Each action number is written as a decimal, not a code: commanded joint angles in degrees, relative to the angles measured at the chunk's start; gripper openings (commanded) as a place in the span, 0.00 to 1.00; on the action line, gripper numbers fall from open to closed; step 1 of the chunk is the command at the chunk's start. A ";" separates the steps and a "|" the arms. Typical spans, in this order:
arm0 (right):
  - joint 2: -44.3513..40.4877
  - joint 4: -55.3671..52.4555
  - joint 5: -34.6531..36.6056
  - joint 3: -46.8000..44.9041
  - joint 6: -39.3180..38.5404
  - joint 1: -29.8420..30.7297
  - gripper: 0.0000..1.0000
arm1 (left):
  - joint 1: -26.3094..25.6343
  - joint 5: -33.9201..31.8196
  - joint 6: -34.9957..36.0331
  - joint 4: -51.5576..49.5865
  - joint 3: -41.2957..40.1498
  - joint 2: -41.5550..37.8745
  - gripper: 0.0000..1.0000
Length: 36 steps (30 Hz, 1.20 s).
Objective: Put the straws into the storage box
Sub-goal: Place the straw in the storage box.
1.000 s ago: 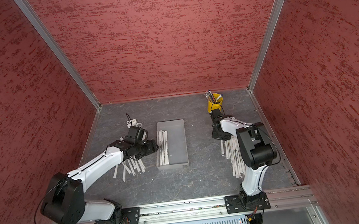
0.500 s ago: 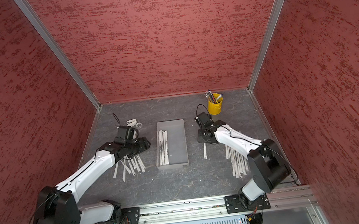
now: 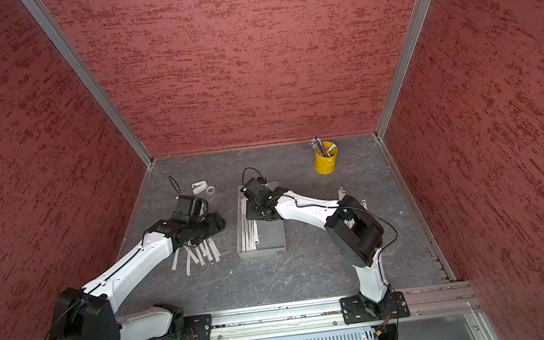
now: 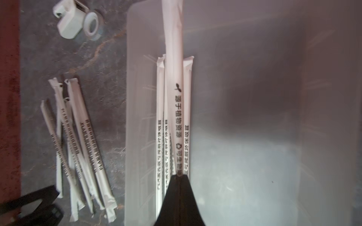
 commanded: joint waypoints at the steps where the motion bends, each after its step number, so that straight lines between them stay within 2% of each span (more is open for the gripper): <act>1: 2.40 -0.26 -1.60 1.66 2.05 0.76 0.02 | 0.22 -0.74 -0.36 0.02 -1.16 -1.23 0.76; 12: 6.69 -1.80 -3.16 2.48 1.64 1.07 0.04 | 0.22 -0.72 -0.90 0.58 -2.34 -1.80 0.76; 16: 5.62 -4.06 -2.20 3.52 0.91 1.16 0.15 | 1.28 -2.11 -0.89 -1.68 -1.80 -1.45 0.75; 19: 1.25 -5.03 -1.73 3.49 -0.22 1.68 0.26 | 3.70 -3.99 0.68 -5.81 -0.78 -1.60 0.74; 21: -1.60 -5.92 -1.61 3.67 -0.92 2.12 0.29 | 4.90 -5.05 1.72 -7.21 -0.49 -1.97 0.73; 26: -5.55 -6.08 -0.87 2.07 -1.21 2.69 0.29 | 6.41 -4.62 3.26 -6.77 0.14 0.48 0.68; 36: -6.50 -4.64 -1.44 -1.51 0.06 2.84 0.25 | 8.38 -4.24 7.25 -4.50 2.21 8.22 0.51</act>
